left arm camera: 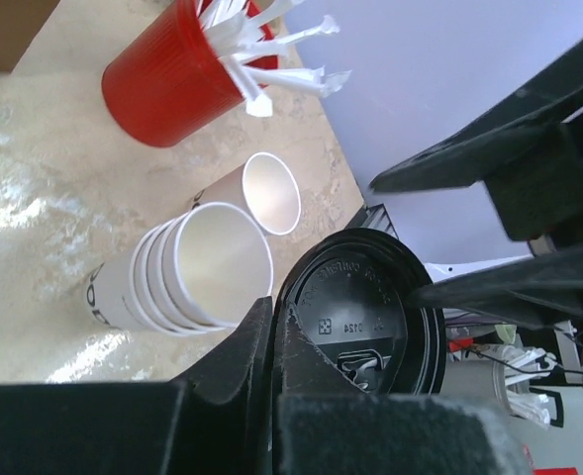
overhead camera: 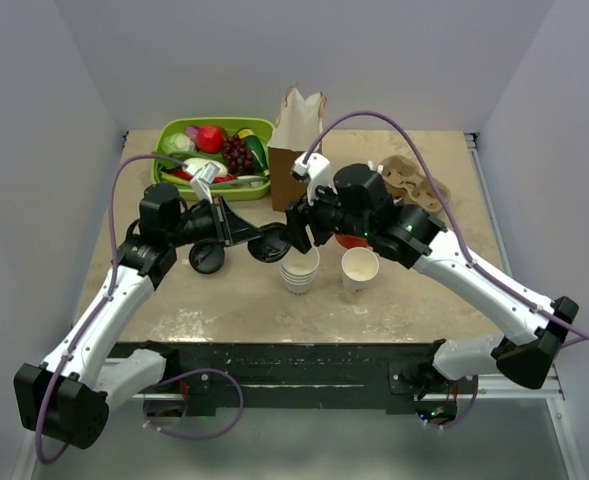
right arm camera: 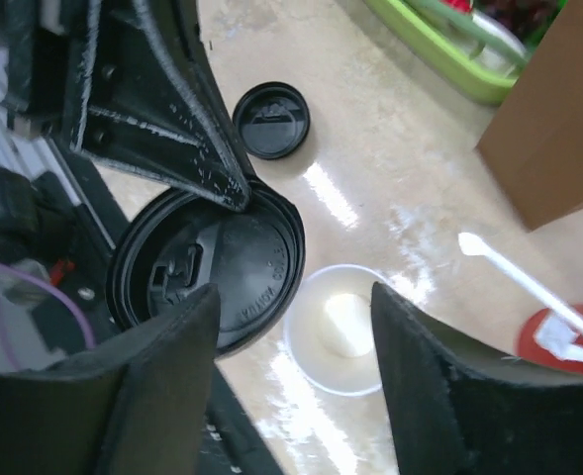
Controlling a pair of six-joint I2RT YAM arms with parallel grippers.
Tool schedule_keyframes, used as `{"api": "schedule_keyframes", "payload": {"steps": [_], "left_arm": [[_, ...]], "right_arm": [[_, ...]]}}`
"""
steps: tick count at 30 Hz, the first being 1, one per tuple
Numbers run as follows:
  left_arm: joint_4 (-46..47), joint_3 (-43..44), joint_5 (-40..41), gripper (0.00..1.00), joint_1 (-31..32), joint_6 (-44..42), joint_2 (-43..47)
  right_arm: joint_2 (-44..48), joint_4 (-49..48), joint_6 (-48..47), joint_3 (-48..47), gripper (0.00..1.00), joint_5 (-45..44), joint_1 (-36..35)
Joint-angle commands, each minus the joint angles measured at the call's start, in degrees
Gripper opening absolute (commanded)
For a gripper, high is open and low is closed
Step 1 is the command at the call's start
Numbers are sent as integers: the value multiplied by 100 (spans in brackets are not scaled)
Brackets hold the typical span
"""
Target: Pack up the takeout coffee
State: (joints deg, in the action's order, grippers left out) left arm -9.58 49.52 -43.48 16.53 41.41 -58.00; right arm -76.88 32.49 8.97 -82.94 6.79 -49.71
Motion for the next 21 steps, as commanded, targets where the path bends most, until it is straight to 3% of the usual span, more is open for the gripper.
{"api": "schedule_keyframes", "payload": {"steps": [1, 2, 4, 6, 9, 14, 18, 21], "left_arm": [[-693, 322, 86, 0, -10, 130, -27], [-764, 322, 77, 0, -10, 192, -71], [-878, 313, -132, 0, -10, 288, -159], [-913, 322, -344, 0, -10, 420, -229], [-1211, 374, -380, 0, -10, 430, -300], [-1344, 348, -591, 0, -10, 447, -335], [-1476, 234, -758, 0, -10, 544, -309], [-1616, 243, -784, 0, -10, 579, -247]], "right_arm": [[743, -681, -1510, 268, 70, 86, 23], [1058, -978, -1800, 504, 75, 95, 23], [1481, -1314, -3020, 900, 75, 962, 23], [2114, -1623, -4403, 1603, 85, 1586, 23], [2616, -1597, -5403, 2123, 92, 2204, 23], [2205, -326, -6239, 1616, 88, 3124, 14], [1765, 82, -7109, 1395, 84, 3356, -29], [1396, 187, -7076, 1131, 81, 3294, -153]]}}
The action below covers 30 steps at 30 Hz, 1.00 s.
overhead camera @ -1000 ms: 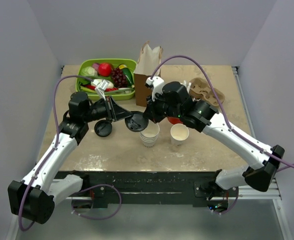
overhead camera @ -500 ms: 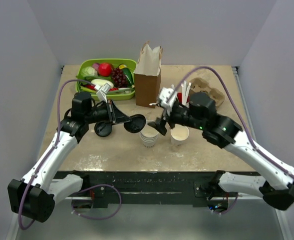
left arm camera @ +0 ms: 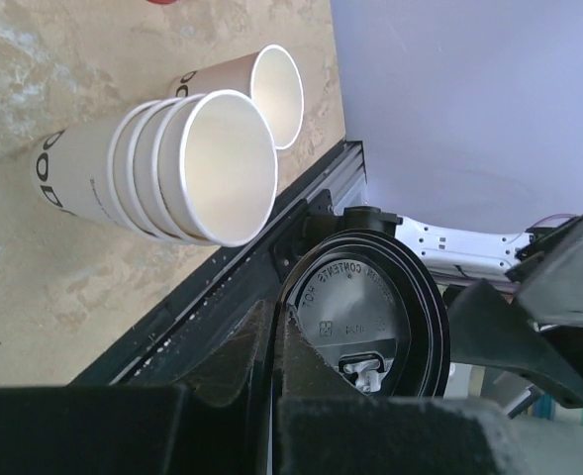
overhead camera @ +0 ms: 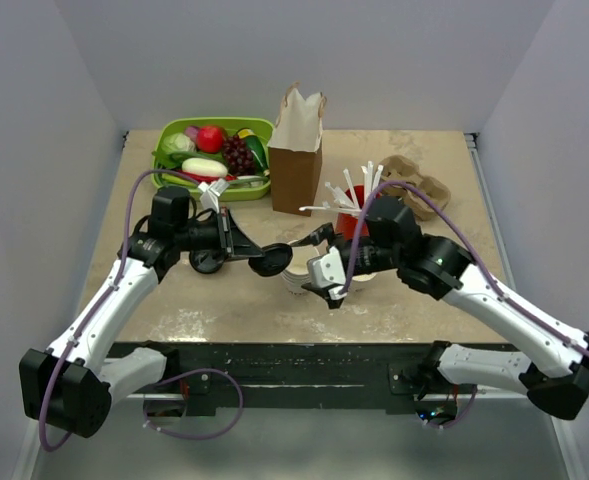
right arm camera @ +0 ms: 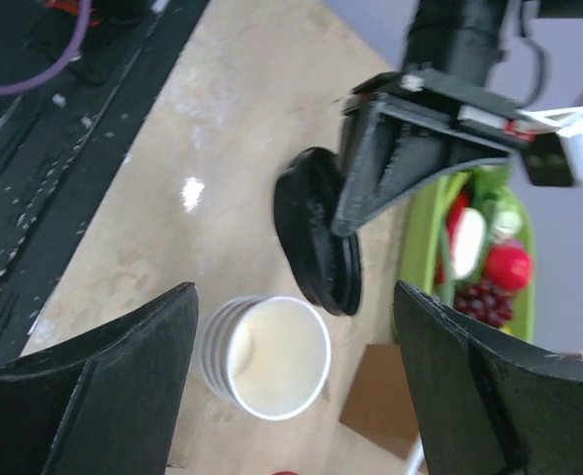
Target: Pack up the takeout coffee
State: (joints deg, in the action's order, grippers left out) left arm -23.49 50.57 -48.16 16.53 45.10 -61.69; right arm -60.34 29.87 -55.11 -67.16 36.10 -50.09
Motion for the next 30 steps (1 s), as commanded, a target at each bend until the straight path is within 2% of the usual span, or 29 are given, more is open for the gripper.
{"api": "schedule_keyframes", "payload": {"steps": [1, 17, 22, 24, 28, 30], "left_arm": [[-253, 146, -291, 0, -10, 210, 157], [-411, 67, -352, 0, -10, 236, 298], [-420, 50, -299, 0, -1, 227, 421], [-472, 50, -308, 0, -1, 210, 430], [-490, 59, -299, 0, 8, 183, 517], [-482, 85, -308, 7, 8, 174, 535]], "right_arm": [[-442, 450, -624, -500, 80, 346, -142], [-988, -122, -290, -614, 62, 231, -397], [-1129, -130, -158, -702, 48, 214, -493], [-1147, -218, -27, -702, 46, 179, -537], [-1121, -306, 158, -720, 35, 170, -573], [-1094, -368, 325, -702, 33, 143, -573]]}}
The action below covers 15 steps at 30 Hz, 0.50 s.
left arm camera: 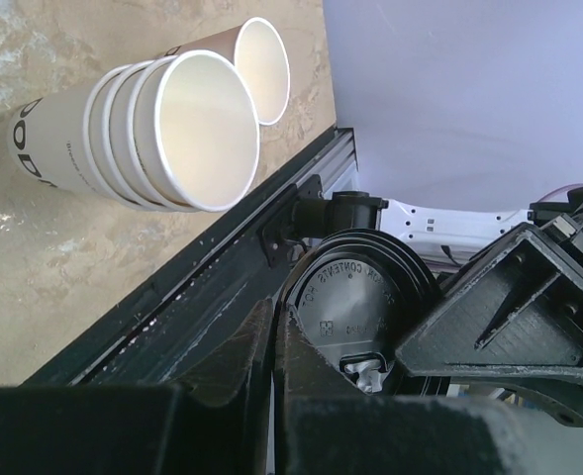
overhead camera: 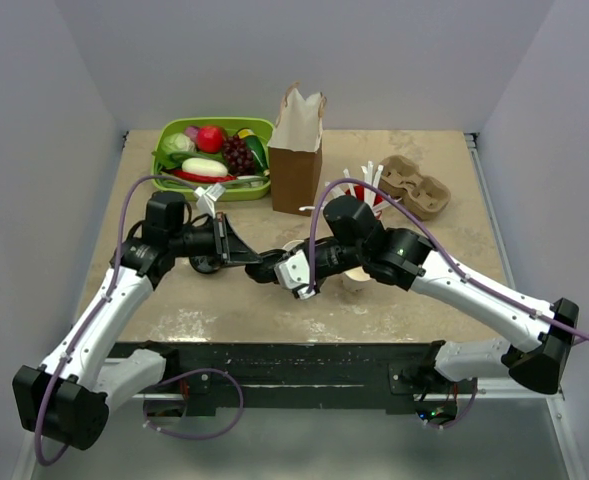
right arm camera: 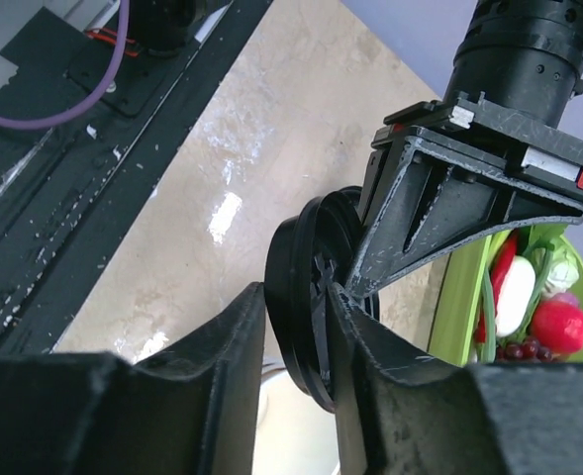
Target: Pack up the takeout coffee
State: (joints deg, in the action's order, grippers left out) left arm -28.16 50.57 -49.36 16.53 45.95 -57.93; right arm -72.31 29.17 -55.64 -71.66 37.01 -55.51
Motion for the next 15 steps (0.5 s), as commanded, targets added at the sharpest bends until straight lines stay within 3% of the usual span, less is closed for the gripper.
{"api": "schedule_keyframes", "payload": {"steps": [1, 4, 5, 6, 10, 11, 13, 15], "left_arm": [[4, 85, -196, 7, 8, 89, 203], [118, 102, -170, 10, -1, 116, 308], [101, 120, -153, 13, -1, 124, 326], [92, 146, -144, 21, 8, 116, 318], [153, 199, -240, 28, -1, 98, 361], [162, 251, -223, 39, 8, 89, 362], [162, 313, -214, 45, -1, 37, 388], [250, 489, -310, 61, -1, -34, 379]], "right_arm": [[112, -350, 456, -252, 28, 8, -30], [130, -455, 720, -243, 24, -28, -30], [121, -473, 782, -269, 24, -28, -22], [138, -482, 869, -287, 24, -28, -30], [252, -762, 1300, -261, 18, -98, -39], [288, -824, 1475, -235, 18, -133, -31], [428, -1043, 1695, -112, 17, -203, -30], [586, -1194, 2152, -24, 15, -353, -30]]}}
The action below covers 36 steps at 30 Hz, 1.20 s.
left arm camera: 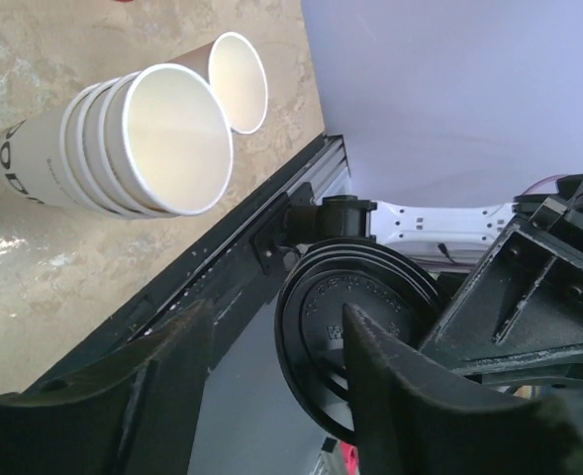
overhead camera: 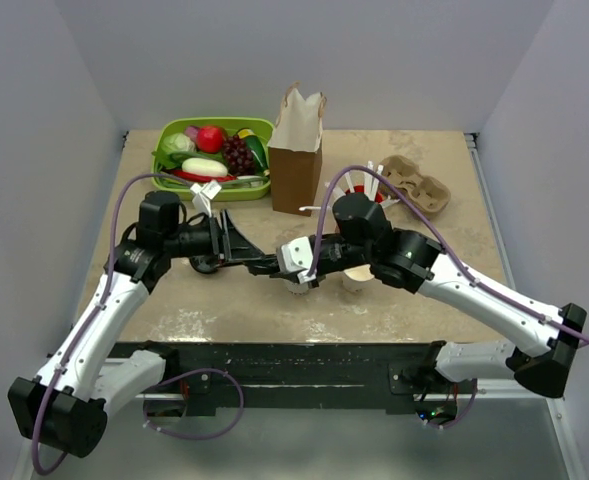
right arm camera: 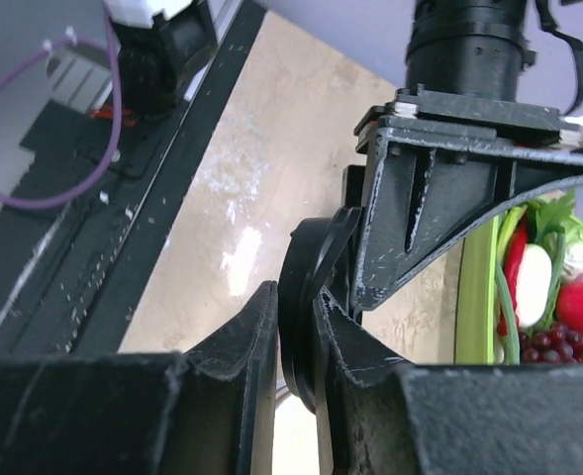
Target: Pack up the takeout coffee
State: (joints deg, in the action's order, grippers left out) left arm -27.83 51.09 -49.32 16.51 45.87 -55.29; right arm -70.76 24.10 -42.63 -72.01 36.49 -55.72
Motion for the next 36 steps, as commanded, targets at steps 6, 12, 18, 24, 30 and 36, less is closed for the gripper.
{"api": "schedule_keyframes", "payload": {"steps": [6, 12, 18, 24, 30, 36], "left_arm": [[156, 1156, 378, 100, 1, -262, 194], [409, 1404, 2425, 100, 10, -403, 238], [1025, 1482, 3312, 100, 779, -420, -235], [1456, 1834, 3473, 99, 2134, -929, -1036], [1886, 1755, 3640, 100, 3128, -1282, -1510], [2080, 1948, 3946, 100, 3902, -1203, -2397]], "right_arm": [[827, -1205, 2345, 494, 13, -703, -9], [1178, -1119, 4639, 609, 13, -2091, 9], [1565, -398, 5853, 635, 11, -2745, 971], [2039, 173, 6329, 820, 12, -2708, 2432], [2260, 692, 6504, 1162, 13, -2789, 3339], [2567, 816, 6838, 1584, 13, -2542, 4042]]}}
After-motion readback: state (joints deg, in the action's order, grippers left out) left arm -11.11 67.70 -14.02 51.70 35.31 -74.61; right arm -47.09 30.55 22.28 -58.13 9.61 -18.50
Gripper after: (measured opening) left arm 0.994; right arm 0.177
